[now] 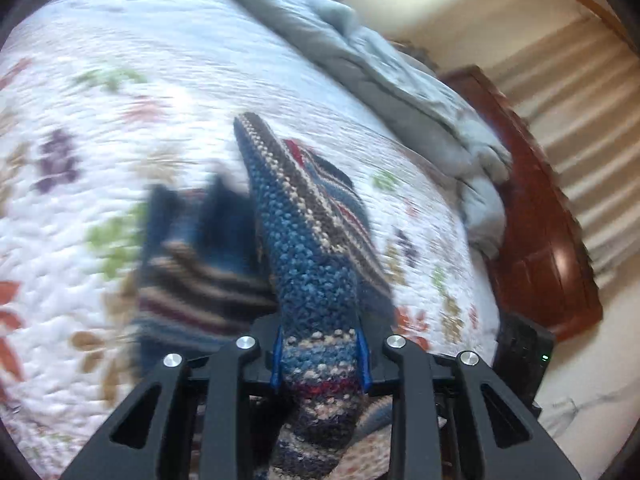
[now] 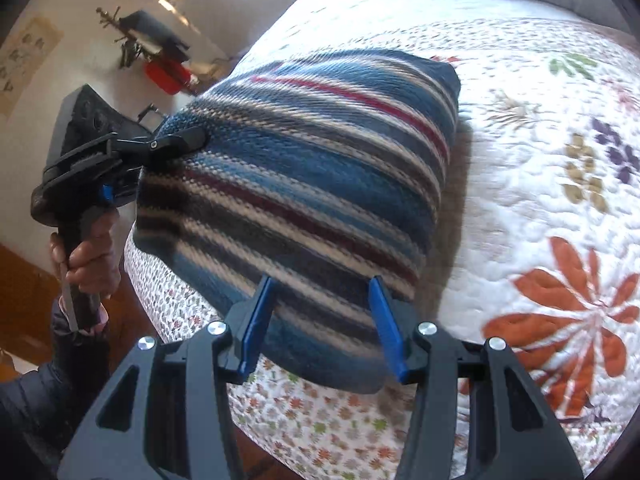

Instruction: Fold small clothes

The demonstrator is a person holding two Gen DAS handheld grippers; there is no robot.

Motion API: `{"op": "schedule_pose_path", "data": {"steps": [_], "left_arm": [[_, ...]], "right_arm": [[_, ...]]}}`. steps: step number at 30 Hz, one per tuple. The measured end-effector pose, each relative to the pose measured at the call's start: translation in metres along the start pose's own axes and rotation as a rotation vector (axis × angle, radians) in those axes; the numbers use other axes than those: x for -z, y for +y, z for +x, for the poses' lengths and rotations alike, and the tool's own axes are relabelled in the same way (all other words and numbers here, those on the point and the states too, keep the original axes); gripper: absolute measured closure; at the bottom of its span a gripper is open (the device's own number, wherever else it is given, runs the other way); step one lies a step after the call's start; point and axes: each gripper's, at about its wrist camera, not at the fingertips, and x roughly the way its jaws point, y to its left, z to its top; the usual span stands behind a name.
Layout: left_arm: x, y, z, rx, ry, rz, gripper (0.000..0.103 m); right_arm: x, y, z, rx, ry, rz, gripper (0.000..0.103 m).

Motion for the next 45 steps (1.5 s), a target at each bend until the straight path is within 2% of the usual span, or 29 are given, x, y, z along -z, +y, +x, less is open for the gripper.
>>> {"op": "schedule_pose_path", "data": {"steps": [2, 4, 8, 13, 15, 17, 18, 22, 24, 28, 33, 34, 35, 37, 41, 45], "left_arm": [[0.004, 0.028, -0.003, -0.029, 0.014, -0.040, 0.075], [0.008, 0.053, 0.003, -0.026, 0.040, -0.083, 0.075], [0.022, 0.084, 0.034, -0.032, 0.104, -0.134, 0.074], [0.024, 0.071, 0.037, -0.097, 0.090, -0.060, 0.067], [0.026, 0.058, 0.031, -0.162, 0.078, -0.006, 0.060], [0.031, 0.044, 0.022, -0.246, 0.069, 0.056, 0.053], [0.037, 0.035, 0.016, -0.298, 0.063, 0.092, 0.051], [0.060, 0.019, 0.006, -0.404, 0.059, 0.153, 0.047], [0.071, 0.017, 0.004, -0.428, 0.056, 0.151, 0.047], [0.081, 0.019, 0.004, -0.453, 0.042, 0.145, 0.047], [0.086, 0.020, 0.002, -0.443, 0.032, 0.147, 0.047], [0.085, 0.022, 0.003, -0.439, 0.032, 0.144, 0.047], [0.086, 0.023, 0.003, -0.437, 0.032, 0.142, 0.047], [0.086, 0.024, 0.004, -0.428, 0.032, 0.141, 0.047], [0.086, 0.027, 0.007, -0.418, 0.036, 0.145, 0.049], [0.087, 0.024, 0.010, -0.410, 0.039, 0.156, 0.054]], "right_arm": [[-0.003, 0.005, 0.015, -0.013, 0.024, 0.000, 0.055], [-0.004, 0.009, 0.028, -0.012, 0.052, -0.002, 0.055], [-0.001, 0.010, 0.052, 0.081, 0.111, -0.013, 0.055], [0.001, 0.010, 0.054, 0.117, 0.138, -0.014, 0.055], [0.000, 0.011, 0.045, 0.117, 0.126, -0.011, 0.054], [0.000, 0.012, 0.036, 0.130, 0.110, -0.012, 0.044], [0.002, 0.012, 0.031, 0.141, 0.101, -0.011, 0.044], [0.016, 0.000, 0.020, 0.164, 0.106, 0.030, 0.041], [0.022, -0.003, 0.018, 0.173, 0.111, 0.049, 0.035], [0.030, -0.013, 0.026, 0.134, 0.134, 0.112, 0.035], [0.032, -0.022, 0.041, 0.075, 0.159, 0.167, 0.035], [0.032, -0.023, 0.044, 0.070, 0.166, 0.171, 0.037], [0.032, -0.022, 0.048, 0.066, 0.172, 0.176, 0.044], [0.032, -0.020, 0.053, 0.055, 0.179, 0.183, 0.050], [0.031, -0.011, 0.050, 0.072, 0.175, 0.142, 0.071], [0.028, 0.001, 0.043, 0.092, 0.163, 0.095, 0.077]]}}
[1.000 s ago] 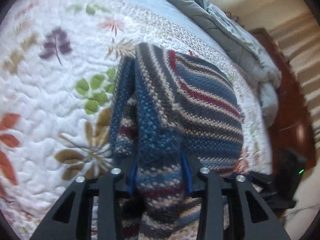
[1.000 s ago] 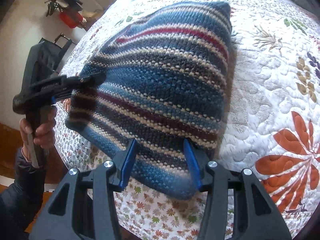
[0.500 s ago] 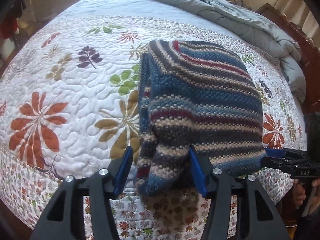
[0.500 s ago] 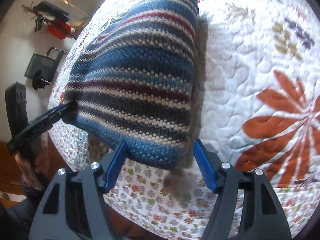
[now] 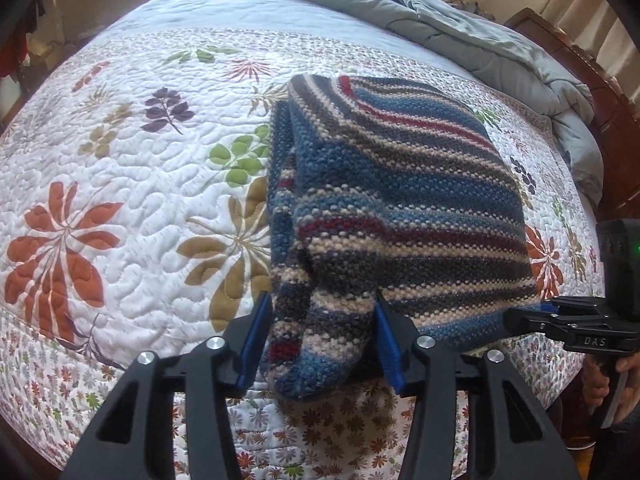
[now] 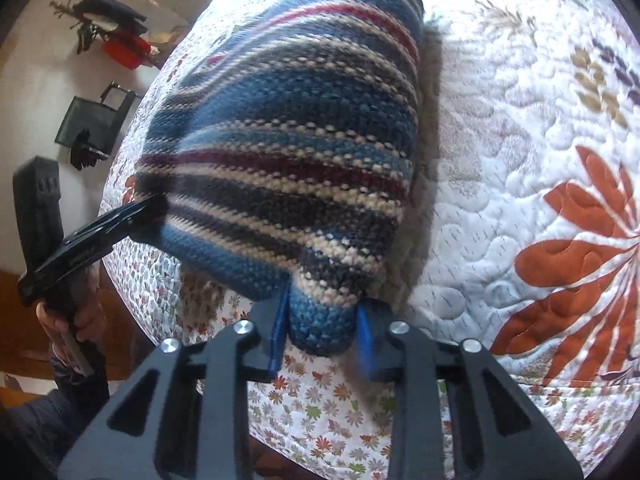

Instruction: Fold small clothes

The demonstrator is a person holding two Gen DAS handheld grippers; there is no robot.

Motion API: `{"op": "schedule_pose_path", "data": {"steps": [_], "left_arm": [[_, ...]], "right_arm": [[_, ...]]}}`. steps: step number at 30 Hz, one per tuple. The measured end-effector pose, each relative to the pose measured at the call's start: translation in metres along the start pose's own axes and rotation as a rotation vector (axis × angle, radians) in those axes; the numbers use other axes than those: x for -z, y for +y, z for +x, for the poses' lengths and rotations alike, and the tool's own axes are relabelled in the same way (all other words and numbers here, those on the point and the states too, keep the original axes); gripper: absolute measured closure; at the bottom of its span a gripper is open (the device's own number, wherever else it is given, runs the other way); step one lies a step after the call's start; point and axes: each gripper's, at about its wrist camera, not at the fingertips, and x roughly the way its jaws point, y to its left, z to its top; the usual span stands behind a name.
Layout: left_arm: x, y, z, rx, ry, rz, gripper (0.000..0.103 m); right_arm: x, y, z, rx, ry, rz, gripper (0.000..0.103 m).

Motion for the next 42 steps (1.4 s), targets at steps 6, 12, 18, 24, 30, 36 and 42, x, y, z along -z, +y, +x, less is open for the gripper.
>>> {"op": "schedule_pose_path", "data": {"steps": [6, 12, 18, 24, 30, 36, 42], "left_arm": [[0.002, 0.001, 0.017, -0.005, 0.032, -0.003, 0.055], [0.006, 0.010, 0.035, 0.036, 0.082, -0.045, 0.053], [-0.019, 0.017, -0.003, 0.076, 0.054, -0.031, 0.053], [-0.095, 0.017, 0.002, 0.039, 0.045, -0.003, 0.041], [-0.149, 0.023, 0.059, 0.013, 0.135, -0.068, 0.040], [-0.172, 0.026, 0.084, 0.136, 0.173, -0.136, 0.042], [-0.174, 0.033, 0.091, 0.227, 0.196, -0.218, 0.081]], "right_arm": [[0.007, -0.002, -0.001, 0.048, -0.002, -0.025, 0.080], [0.007, -0.014, 0.015, 0.060, 0.024, -0.011, 0.079], [0.000, -0.006, -0.024, 0.035, -0.035, -0.077, 0.055], [-0.059, -0.017, -0.058, 0.043, -0.118, -0.061, 0.043], [-0.125, -0.039, -0.035, 0.060, -0.099, -0.015, 0.041], [-0.167, -0.057, -0.010, -0.012, -0.073, 0.039, 0.041], [-0.186, -0.045, 0.002, 0.005, -0.070, 0.008, 0.043]]}}
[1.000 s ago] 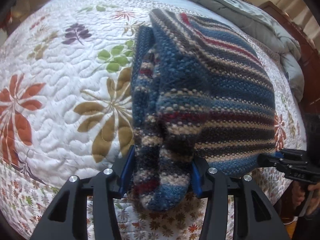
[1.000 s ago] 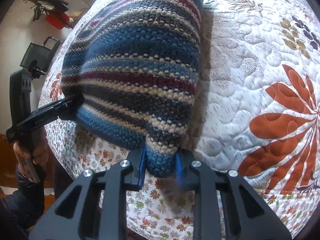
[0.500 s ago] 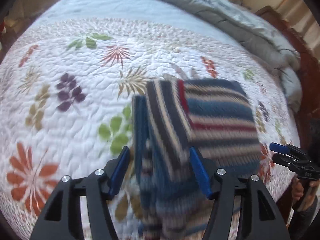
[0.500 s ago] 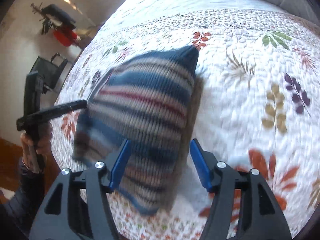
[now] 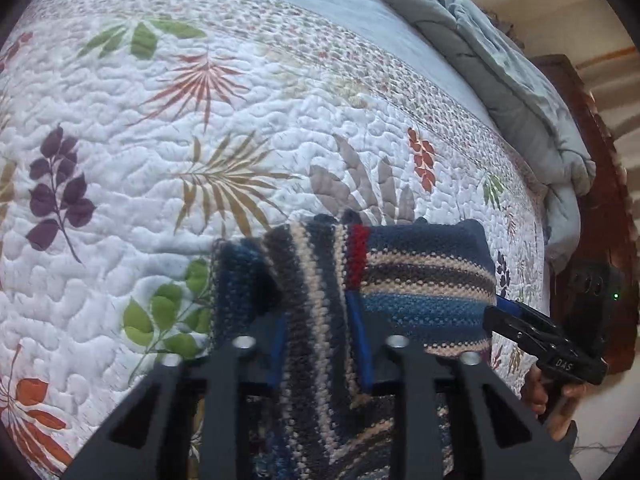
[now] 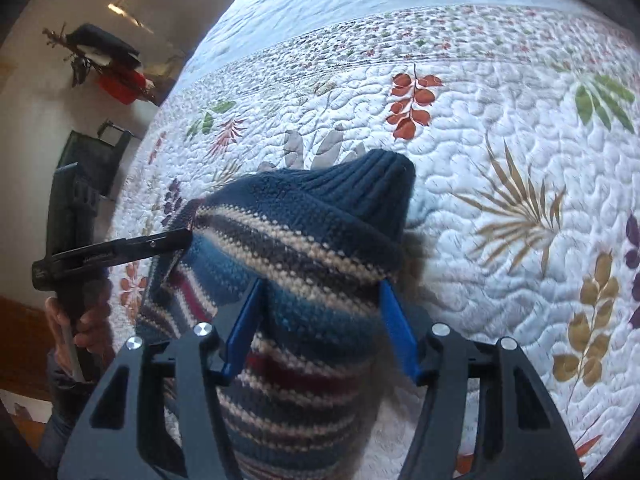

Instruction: Fold small clothes

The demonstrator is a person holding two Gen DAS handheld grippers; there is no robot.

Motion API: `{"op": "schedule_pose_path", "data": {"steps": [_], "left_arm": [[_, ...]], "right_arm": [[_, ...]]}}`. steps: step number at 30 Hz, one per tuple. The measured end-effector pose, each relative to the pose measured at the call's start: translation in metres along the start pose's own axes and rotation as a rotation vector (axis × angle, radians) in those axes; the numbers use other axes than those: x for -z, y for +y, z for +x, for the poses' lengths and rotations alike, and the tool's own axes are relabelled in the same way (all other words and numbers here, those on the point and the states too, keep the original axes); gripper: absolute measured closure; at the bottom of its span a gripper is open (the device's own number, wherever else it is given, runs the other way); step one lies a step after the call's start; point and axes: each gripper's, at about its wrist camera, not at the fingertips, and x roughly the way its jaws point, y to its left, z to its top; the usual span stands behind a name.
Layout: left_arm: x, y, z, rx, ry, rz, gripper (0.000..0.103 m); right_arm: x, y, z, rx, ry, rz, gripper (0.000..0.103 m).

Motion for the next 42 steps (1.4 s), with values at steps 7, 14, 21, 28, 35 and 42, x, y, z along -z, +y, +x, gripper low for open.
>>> {"op": "schedule_pose_path", "data": {"steps": [7, 14, 21, 28, 35, 42], "left_arm": [[0.006, 0.028, -0.002, -0.087, -0.030, -0.010, 0.089], [0.008, 0.018, 0.003, -0.159, -0.042, 0.016, 0.076], [0.040, 0.018, -0.032, -0.116, -0.041, 0.015, 0.029], [0.089, 0.019, -0.032, -0.007, 0.019, 0.028, 0.023], [0.092, 0.021, -0.011, 0.073, 0.055, 0.032, 0.020], [0.082, 0.024, 0.002, 0.053, 0.062, 0.042, 0.013]], "right_arm": [[-0.006, 0.020, 0.013, 0.070, -0.003, -0.072, 0.043], [-0.001, 0.017, 0.019, 0.099, -0.009, -0.058, 0.039], [0.031, 0.015, -0.015, 0.028, 0.005, -0.028, 0.028], [0.085, 0.008, -0.032, -0.049, 0.046, 0.005, 0.025], [0.104, 0.001, -0.028, -0.061, 0.057, 0.028, 0.024], [0.101, 0.007, -0.012, -0.129, 0.067, 0.032, 0.021]]}}
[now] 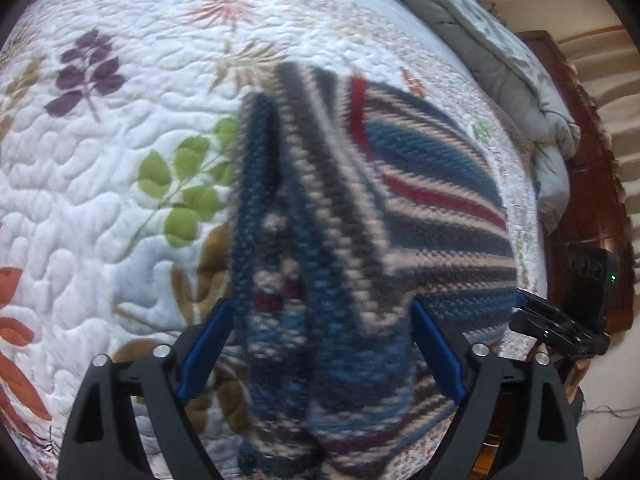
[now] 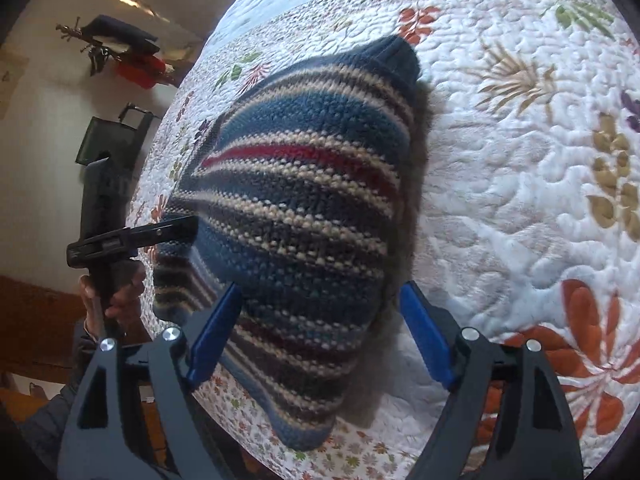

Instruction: Fold small clothes

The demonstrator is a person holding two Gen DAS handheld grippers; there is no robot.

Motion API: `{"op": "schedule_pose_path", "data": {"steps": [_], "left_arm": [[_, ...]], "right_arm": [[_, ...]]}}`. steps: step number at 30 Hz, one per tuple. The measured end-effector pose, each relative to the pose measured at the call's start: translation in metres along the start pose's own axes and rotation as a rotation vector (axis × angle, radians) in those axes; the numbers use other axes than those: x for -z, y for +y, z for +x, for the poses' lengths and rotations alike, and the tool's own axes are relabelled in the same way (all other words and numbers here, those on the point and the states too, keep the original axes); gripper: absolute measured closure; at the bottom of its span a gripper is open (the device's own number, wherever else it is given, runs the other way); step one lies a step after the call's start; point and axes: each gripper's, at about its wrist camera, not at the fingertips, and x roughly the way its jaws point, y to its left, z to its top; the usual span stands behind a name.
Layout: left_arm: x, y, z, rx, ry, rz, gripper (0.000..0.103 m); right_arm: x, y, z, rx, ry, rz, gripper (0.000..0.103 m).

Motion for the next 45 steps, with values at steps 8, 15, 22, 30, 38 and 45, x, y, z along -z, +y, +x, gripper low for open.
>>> {"op": "schedule_pose_path", "data": {"steps": [8, 15, 22, 30, 38, 45], "left_arm": [[0.010, 0.013, 0.003, 0.084, 0.033, -0.010, 0.012], [0.006, 0.020, 0.018, 0.149, 0.041, 0.038, 0.004], [0.018, 0.014, 0.020, 0.261, 0.085, 0.078, 0.004], [0.015, 0.029, 0.023, 0.225, 0.094, -0.006, 0.033], [0.031, 0.021, 0.006, 0.182, 0.002, -0.020, 0.054], [0.042, -0.033, -0.012, 0.141, -0.067, 0.061, 0.055]], "right_arm": [[-0.001, -0.002, 0.014, -0.044, 0.013, 0.004, 0.019], [-0.004, 0.003, 0.021, -0.055, 0.031, -0.015, 0.016], [-0.008, -0.004, 0.038, -0.102, 0.041, 0.014, 0.013], [-0.012, -0.002, 0.041, -0.104, 0.052, 0.002, 0.016], [0.000, 0.005, 0.023, -0.073, 0.002, -0.028, 0.053], [0.009, 0.006, -0.017, -0.025, -0.068, -0.072, 0.058]]}}
